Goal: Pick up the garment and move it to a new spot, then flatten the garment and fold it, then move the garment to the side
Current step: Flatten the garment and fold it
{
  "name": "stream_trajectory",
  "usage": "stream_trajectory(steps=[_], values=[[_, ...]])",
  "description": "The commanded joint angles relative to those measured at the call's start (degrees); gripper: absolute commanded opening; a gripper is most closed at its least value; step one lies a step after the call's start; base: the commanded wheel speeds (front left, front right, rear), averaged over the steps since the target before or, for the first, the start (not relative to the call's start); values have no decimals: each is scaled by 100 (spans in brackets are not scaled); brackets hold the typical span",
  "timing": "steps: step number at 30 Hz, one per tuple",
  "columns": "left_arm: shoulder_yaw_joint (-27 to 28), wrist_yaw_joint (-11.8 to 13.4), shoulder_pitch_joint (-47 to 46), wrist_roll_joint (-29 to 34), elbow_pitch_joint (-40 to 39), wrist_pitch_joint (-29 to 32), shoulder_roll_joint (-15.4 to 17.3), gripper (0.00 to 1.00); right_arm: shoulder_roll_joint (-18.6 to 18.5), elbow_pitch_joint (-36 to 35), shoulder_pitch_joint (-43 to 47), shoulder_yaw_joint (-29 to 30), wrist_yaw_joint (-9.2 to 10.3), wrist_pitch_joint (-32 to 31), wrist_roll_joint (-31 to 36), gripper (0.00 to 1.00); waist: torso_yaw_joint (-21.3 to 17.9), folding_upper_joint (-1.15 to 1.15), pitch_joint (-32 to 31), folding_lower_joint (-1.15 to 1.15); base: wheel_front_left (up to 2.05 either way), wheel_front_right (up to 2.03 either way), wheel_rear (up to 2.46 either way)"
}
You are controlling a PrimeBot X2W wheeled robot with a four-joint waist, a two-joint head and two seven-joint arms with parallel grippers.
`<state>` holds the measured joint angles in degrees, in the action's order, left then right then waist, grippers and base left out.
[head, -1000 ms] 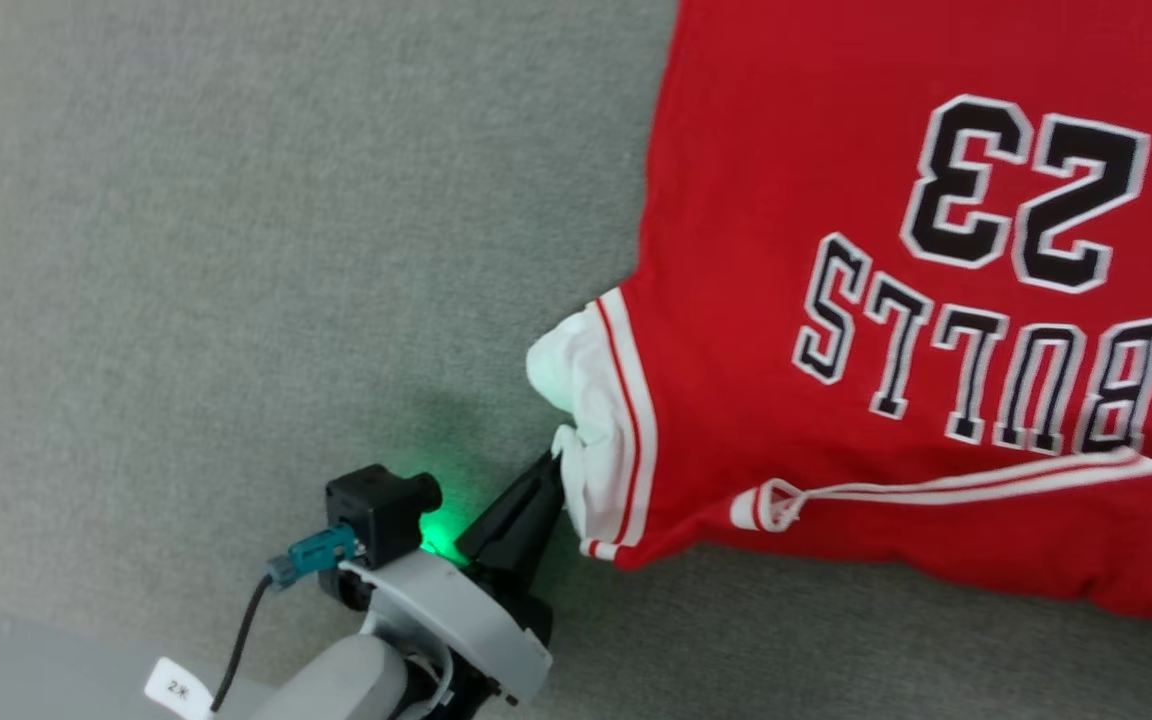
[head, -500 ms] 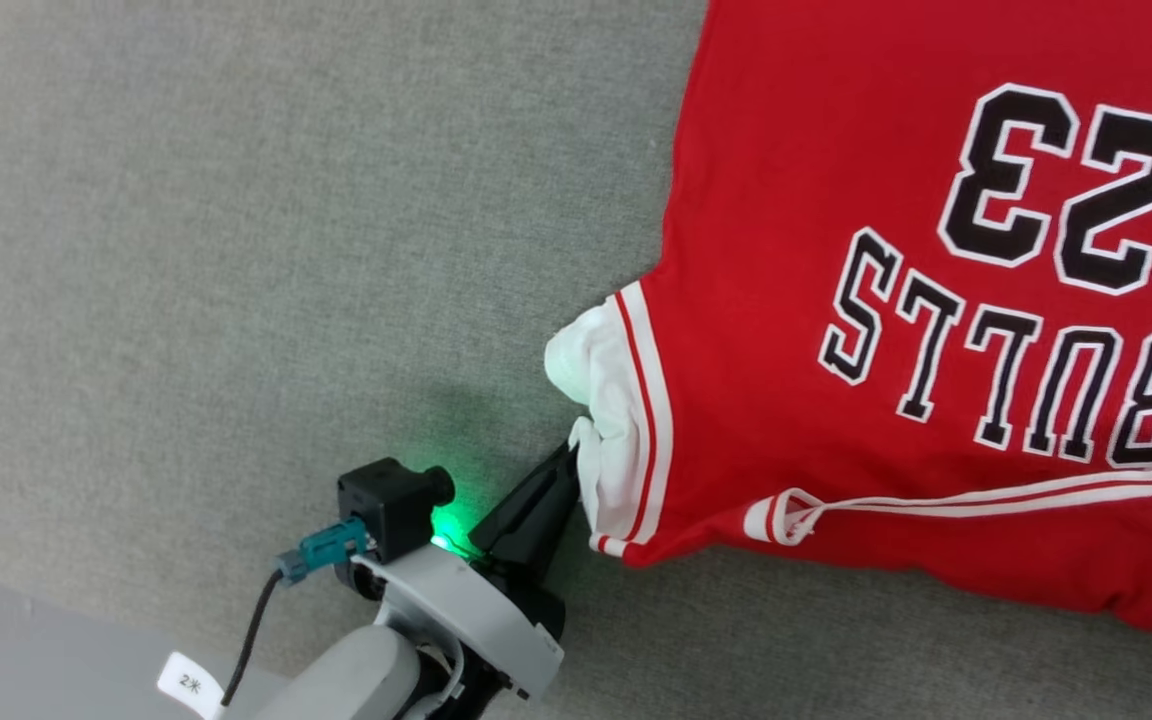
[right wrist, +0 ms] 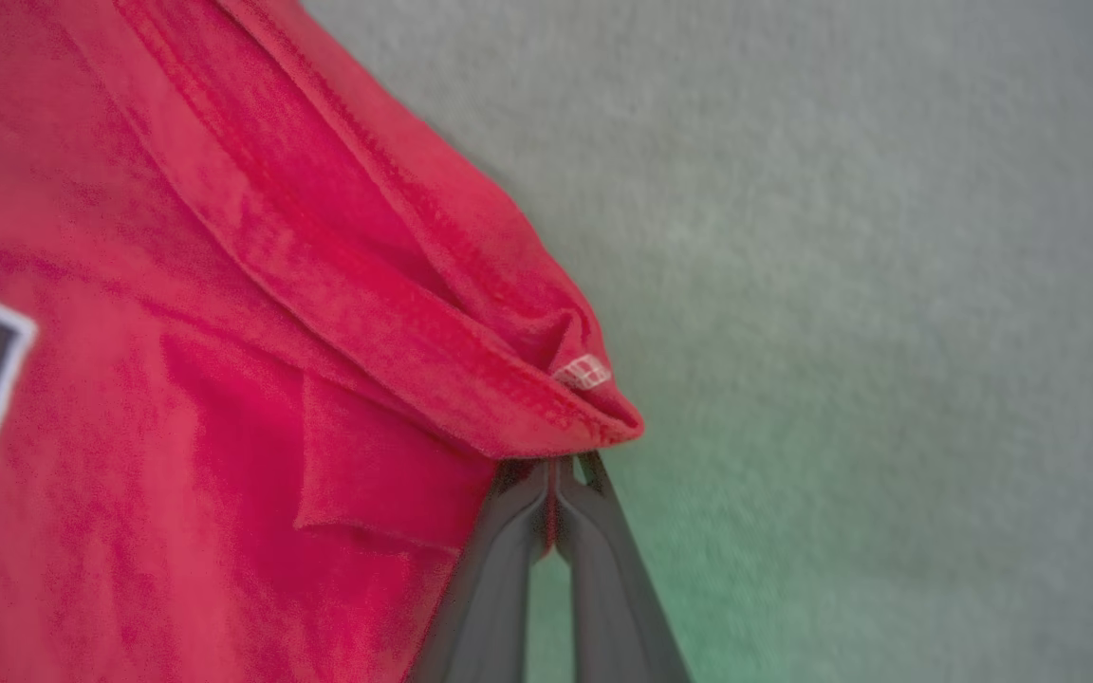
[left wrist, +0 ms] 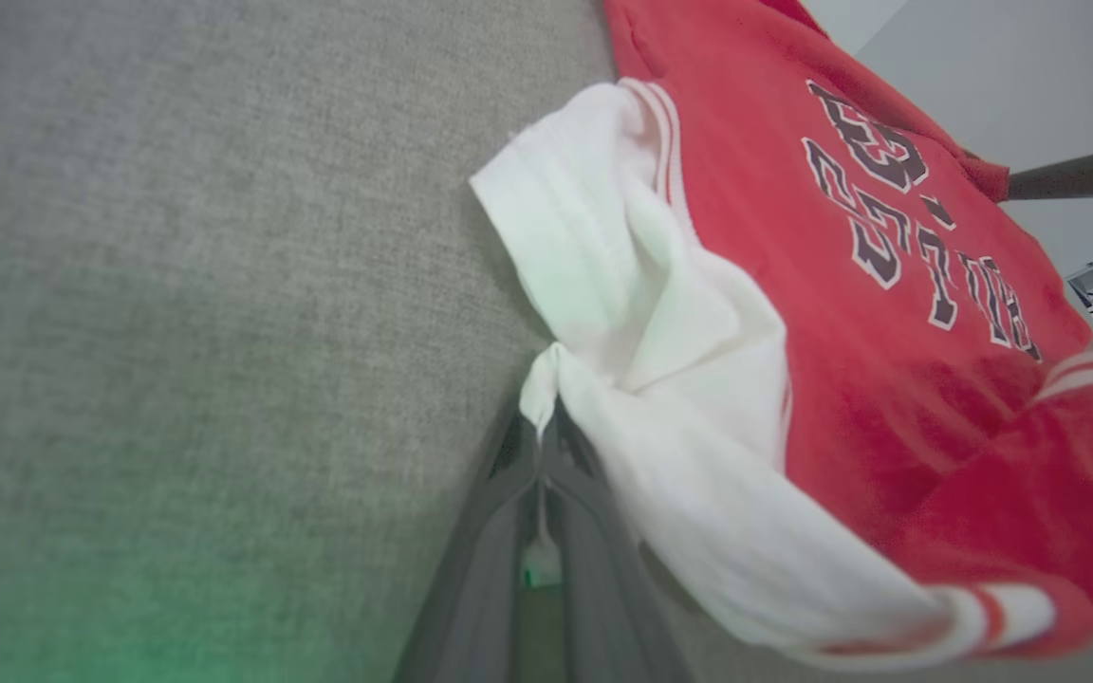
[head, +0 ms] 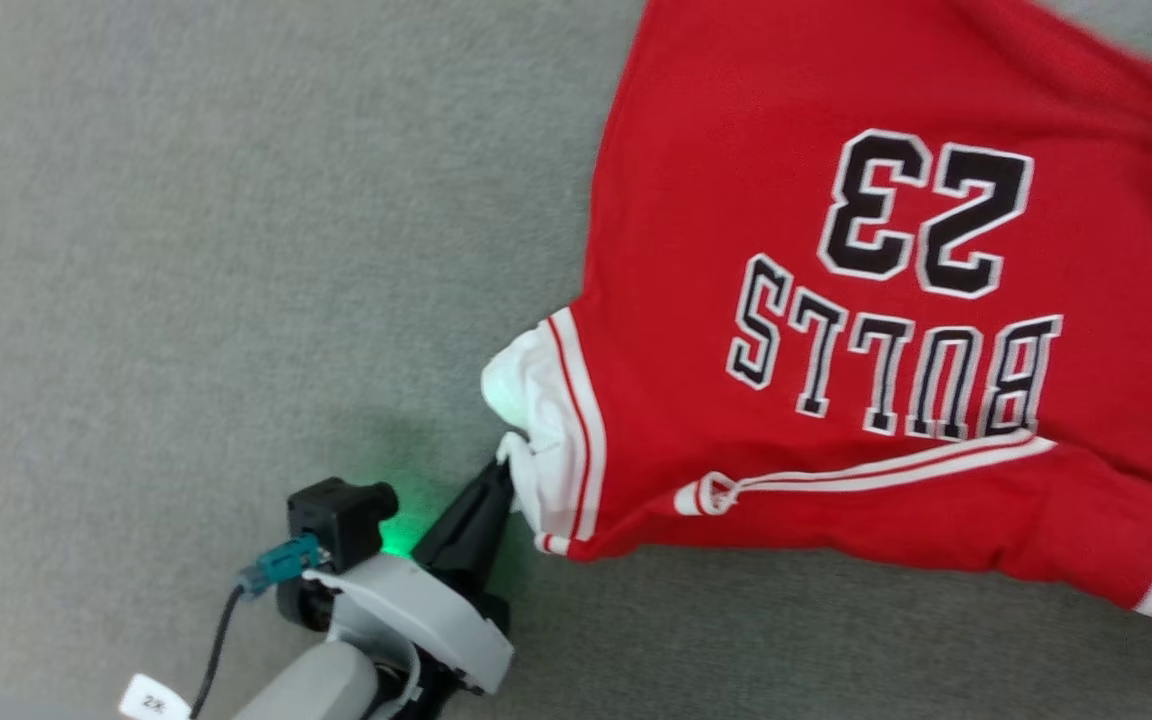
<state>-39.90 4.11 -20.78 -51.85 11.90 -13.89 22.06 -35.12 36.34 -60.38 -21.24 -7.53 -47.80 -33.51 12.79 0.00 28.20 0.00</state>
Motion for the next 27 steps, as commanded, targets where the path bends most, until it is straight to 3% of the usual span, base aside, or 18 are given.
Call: stream_trajectory(steps=[1,7,12,16,20,27], values=[[137,220,97,-29,298,73,188,0,-211,-154,429,-121,8,-140,-181,0,-378,0,-384,0,0,0,0],[134,275,159,13,303,69,276,0,-1016,-1640,1935,-24,7,-403,-1080,0,-699,0,-732,0,0,0,0],[127,332,200,31,168,89,291,0,-1291,-2663,3550,414,7,-558,-1504,0,-897,0,-865,0,0,0,0],[170,373,219,12,93,95,375,0,-1128,-3371,4855,763,7,-675,-1584,0,-1012,0,-885,0,0,0,0],[201,404,225,0,40,97,423,0,-714,-3894,5930,982,7,-776,-1365,0,-1094,0,-888,0,0,0,0],[208,435,237,-8,-14,115,484,0,-45,-4355,6619,1089,6,-936,-1016,0,-1194,0,-895,0,0,0,0]])
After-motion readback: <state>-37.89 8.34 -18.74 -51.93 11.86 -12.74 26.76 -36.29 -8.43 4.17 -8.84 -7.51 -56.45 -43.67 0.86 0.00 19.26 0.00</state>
